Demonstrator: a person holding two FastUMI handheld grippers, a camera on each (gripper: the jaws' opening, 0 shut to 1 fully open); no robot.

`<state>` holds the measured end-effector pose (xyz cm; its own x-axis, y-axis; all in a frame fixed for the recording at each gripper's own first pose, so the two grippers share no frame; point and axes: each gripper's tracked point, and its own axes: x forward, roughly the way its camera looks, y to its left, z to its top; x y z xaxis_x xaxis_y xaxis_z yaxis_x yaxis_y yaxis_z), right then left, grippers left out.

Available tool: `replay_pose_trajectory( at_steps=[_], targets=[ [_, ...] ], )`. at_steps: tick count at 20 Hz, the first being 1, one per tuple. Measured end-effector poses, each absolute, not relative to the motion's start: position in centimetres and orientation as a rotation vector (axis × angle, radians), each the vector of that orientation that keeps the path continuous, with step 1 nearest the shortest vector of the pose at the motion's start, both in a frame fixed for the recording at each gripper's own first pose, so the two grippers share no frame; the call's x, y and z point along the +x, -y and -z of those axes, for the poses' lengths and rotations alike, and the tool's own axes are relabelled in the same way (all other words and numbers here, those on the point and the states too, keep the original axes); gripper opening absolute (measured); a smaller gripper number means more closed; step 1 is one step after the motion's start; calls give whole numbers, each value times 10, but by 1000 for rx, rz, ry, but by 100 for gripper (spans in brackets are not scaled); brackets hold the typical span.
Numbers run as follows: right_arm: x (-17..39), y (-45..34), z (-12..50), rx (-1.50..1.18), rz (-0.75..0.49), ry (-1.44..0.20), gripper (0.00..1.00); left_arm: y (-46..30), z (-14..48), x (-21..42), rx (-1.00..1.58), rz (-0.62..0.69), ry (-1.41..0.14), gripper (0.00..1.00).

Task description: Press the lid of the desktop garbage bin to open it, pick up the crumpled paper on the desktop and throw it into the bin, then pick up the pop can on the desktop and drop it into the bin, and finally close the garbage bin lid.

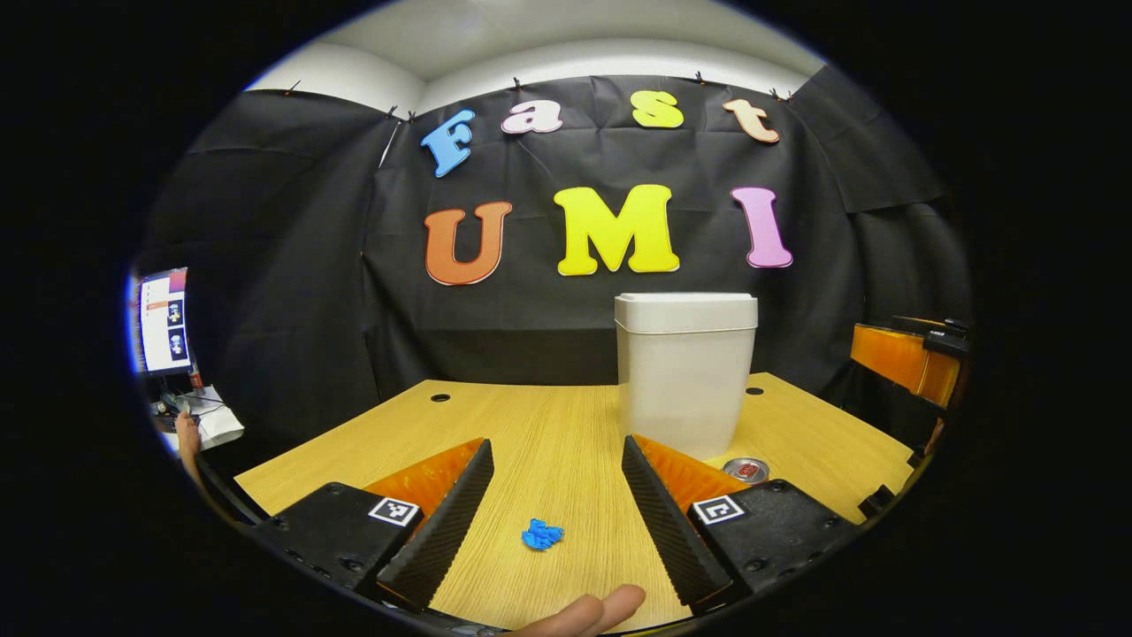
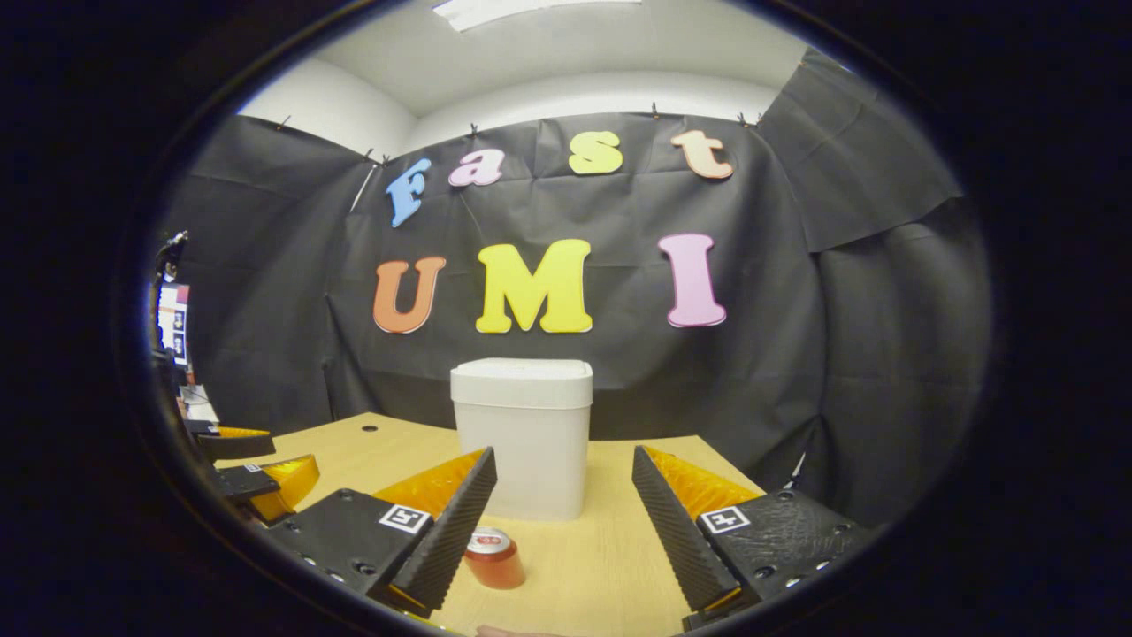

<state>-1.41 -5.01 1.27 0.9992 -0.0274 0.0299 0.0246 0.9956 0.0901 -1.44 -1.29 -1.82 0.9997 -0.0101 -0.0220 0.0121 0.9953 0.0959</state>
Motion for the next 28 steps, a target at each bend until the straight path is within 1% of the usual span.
replay_pose_trajectory(
  at_steps=[1, 2, 3, 4, 5, 7, 9, 12, 13, 14, 17, 18, 19, 20, 21, 22, 28],
  targets=[
    [-14, 50, -13, 90, 27, 31, 95, 11, 17, -14, 97, 7, -18, 96],
    [-14, 49, -11, 89, 25, 28, 96, 9, 17, -14, 97, 2, -17, 96],
    [-13, 47, -10, 86, 23, 22, 96, 8, 18, -14, 97, 0, -19, 96],
    [-13, 45, -8, 83, 20, 16, 93, 7, 18, -14, 95, -3, -20, 96],
    [-13, 43, -8, 79, 17, 14, 94, 6, 18, -14, 94, -5, -20, 96],
    [-10, 39, -10, 68, 10, 17, 93, 5, 19, -14, 93, -6, -22, 96],
    [-5, 40, -18, 70, 11, 22, 89, 6, 19, -14, 94, -2, -23, 96],
    [9, 37, -27, 109, 6, -2, 78, 6, 20, -13, 100, -3, -23, 96],
    [16, 35, -32, 101, 0, -10, 78, 4, 21, -13, 103, -7, -23, 96],
    [23, 34, -34, 93, -10, -17, 67, 4, 21, -12, 103, -7, -24, 96],
    [44, 27, -42, 61, -53, -25, 49, 1, 25, -10, 98, -9, -34, 96],
    [49, 25, -45, 59, -67, -24, 30, 0, 25, -9, 96, -11, -36, 96],
    [54, 23, -49, 68, -76, -21, 24, -2, 27, -8, 93, -15, -40, 96],
    [60, 23, -53, 82, -82, -20, 9, -5, 28, -8, 89, -19, -42, 96],
    [66, 23, -56, 90, -79, -27, 7, -7, 28, -8, 85, -22, -44, 96],
    [70, 22, -61, 89, -81, -32, 1, -8, 29, -7, 81, -24, -46, 96],
    [110, 10, -130, 137, -135, -22, 0, -14, 34, -3, 65, -32, -64, 96]
  ],
)
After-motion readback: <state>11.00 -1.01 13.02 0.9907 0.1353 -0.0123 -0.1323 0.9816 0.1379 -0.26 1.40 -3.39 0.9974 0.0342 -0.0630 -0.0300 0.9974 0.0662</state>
